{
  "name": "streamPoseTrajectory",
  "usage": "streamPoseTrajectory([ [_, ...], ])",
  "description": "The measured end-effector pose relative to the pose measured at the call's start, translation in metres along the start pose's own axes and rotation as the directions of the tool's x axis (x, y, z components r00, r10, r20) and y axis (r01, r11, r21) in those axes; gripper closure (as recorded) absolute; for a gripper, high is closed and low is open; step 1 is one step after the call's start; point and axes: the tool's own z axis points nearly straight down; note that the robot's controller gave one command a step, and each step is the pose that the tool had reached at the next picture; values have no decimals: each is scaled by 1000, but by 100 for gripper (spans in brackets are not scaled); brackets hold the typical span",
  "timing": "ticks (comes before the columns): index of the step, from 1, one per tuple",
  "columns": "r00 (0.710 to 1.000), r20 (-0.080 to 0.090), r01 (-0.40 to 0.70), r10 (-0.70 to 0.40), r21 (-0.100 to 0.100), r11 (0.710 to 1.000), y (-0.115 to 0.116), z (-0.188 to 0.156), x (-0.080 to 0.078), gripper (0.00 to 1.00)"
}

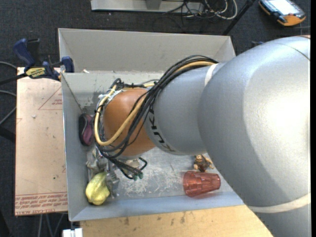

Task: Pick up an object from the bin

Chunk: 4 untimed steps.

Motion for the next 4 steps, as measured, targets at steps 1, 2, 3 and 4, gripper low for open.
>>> streamPoseTrajectory([
  [1,1000,0,0,0,0,1000,0,0,0,100],
  [2,1000,0,0,0,0,1000,0,0,0,100],
  [3,1000,0,0,0,-1,1000,0,0,0,100],
  [4,1000,0,0,0,-1,1000,0,0,0,100],
])
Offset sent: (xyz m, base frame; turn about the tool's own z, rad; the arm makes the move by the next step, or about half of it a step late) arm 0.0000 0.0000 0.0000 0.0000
